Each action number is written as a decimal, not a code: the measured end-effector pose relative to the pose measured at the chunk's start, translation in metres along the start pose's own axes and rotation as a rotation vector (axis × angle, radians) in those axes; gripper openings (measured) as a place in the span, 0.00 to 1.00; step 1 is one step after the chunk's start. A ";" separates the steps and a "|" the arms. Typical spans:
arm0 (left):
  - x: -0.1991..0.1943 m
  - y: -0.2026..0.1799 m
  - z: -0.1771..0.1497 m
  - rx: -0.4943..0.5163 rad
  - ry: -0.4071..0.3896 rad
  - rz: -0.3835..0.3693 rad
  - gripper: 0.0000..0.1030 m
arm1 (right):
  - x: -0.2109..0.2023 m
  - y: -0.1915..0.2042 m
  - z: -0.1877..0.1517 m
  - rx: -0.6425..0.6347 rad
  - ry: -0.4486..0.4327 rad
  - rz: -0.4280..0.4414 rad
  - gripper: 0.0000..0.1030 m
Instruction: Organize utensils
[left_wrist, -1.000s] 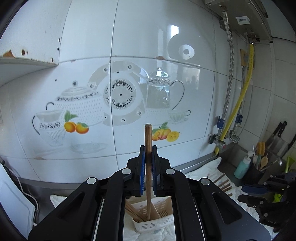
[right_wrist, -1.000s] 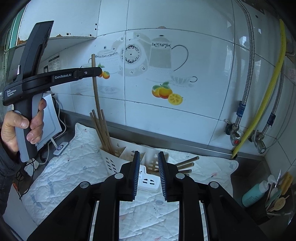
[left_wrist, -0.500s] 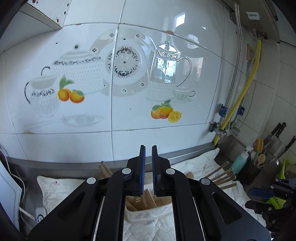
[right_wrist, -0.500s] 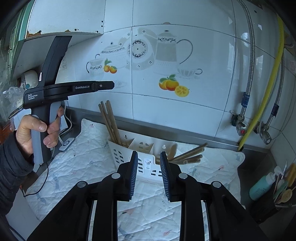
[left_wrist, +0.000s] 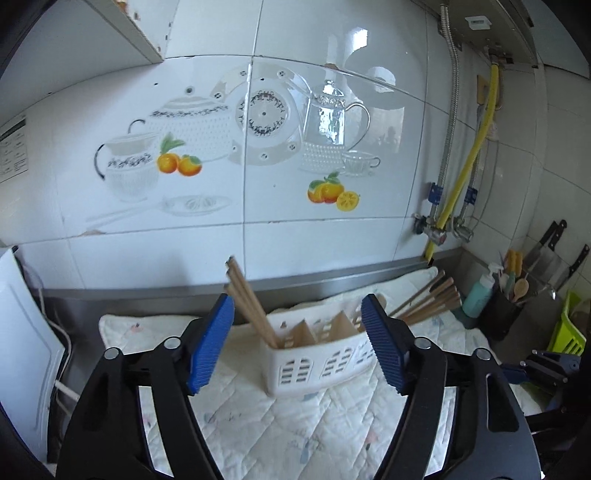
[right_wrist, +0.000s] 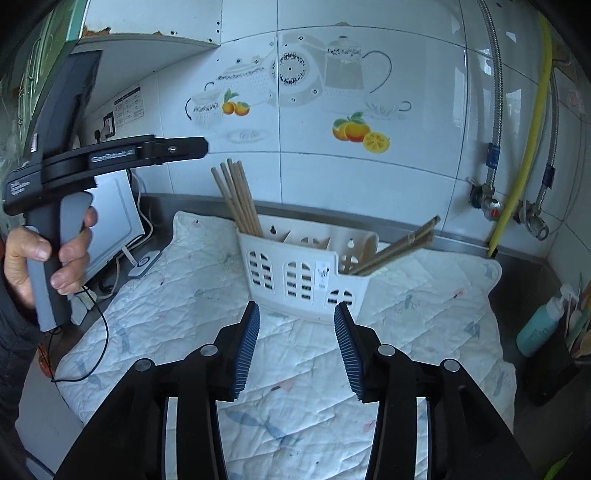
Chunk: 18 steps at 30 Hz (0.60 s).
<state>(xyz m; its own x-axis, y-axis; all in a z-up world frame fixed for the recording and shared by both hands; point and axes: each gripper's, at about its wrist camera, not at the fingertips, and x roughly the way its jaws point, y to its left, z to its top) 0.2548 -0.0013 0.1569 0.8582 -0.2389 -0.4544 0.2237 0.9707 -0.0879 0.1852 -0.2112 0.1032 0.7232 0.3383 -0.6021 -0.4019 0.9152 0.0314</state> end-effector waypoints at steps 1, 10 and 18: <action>-0.005 0.000 -0.006 0.005 0.004 0.006 0.79 | -0.001 0.003 -0.005 0.003 0.002 -0.001 0.43; -0.043 0.001 -0.070 0.069 0.037 0.108 0.95 | -0.004 0.024 -0.045 0.010 0.022 -0.042 0.55; -0.073 0.001 -0.113 0.062 0.058 0.166 0.95 | -0.011 0.030 -0.068 0.034 0.021 -0.080 0.63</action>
<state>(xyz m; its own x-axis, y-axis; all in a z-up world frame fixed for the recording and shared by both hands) 0.1407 0.0205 0.0898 0.8580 -0.0719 -0.5086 0.1109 0.9927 0.0466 0.1267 -0.2023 0.0565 0.7404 0.2595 -0.6200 -0.3237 0.9461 0.0095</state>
